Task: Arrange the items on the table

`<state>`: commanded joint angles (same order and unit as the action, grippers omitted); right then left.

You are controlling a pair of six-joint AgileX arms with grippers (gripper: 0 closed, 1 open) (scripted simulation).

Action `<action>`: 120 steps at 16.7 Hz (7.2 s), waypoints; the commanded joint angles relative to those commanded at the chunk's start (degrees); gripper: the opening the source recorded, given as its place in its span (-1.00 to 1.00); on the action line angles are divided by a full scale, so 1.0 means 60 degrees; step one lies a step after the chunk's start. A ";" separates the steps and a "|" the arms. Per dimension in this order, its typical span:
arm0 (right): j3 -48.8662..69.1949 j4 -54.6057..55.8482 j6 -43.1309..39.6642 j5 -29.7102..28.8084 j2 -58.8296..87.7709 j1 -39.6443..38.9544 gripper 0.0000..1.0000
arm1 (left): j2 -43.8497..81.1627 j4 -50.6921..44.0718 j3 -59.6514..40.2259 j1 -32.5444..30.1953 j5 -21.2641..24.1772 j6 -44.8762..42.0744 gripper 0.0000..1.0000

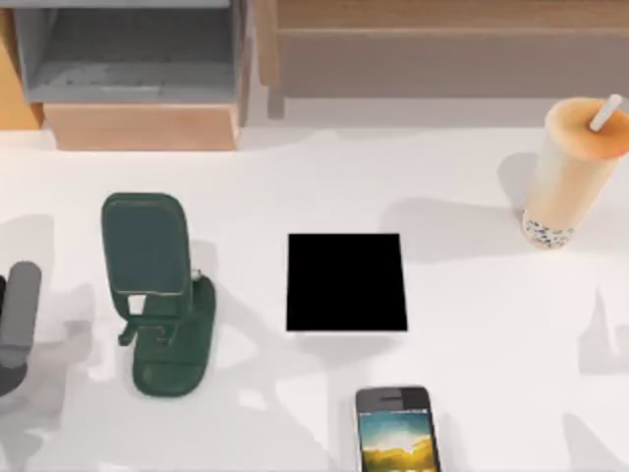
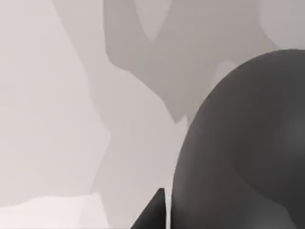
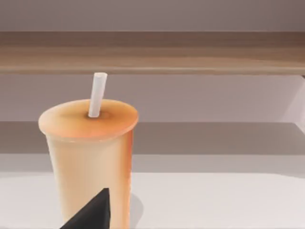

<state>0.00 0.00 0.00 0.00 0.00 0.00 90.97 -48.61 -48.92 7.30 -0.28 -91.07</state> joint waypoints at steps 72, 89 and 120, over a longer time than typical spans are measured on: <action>0.0000 0.0000 0.0000 0.0000 0.0000 0.0000 1.00 | 0.7967 -0.3041 -1.1120 -0.7925 0.0206 -0.8267 1.00; 0.0000 0.0000 0.0000 0.0000 0.0000 0.0000 1.00 | 0.6228 -0.2736 -0.9581 -0.9423 0.0066 0.3870 1.00; 0.0000 0.0000 0.0000 0.0000 0.0000 0.0000 1.00 | 0.4055 -0.2054 -0.6158 -1.2040 -0.0145 2.6288 1.00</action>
<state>0.00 0.00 0.00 0.00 0.00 0.00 115.30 -60.93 -85.86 -64.94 -1.15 66.65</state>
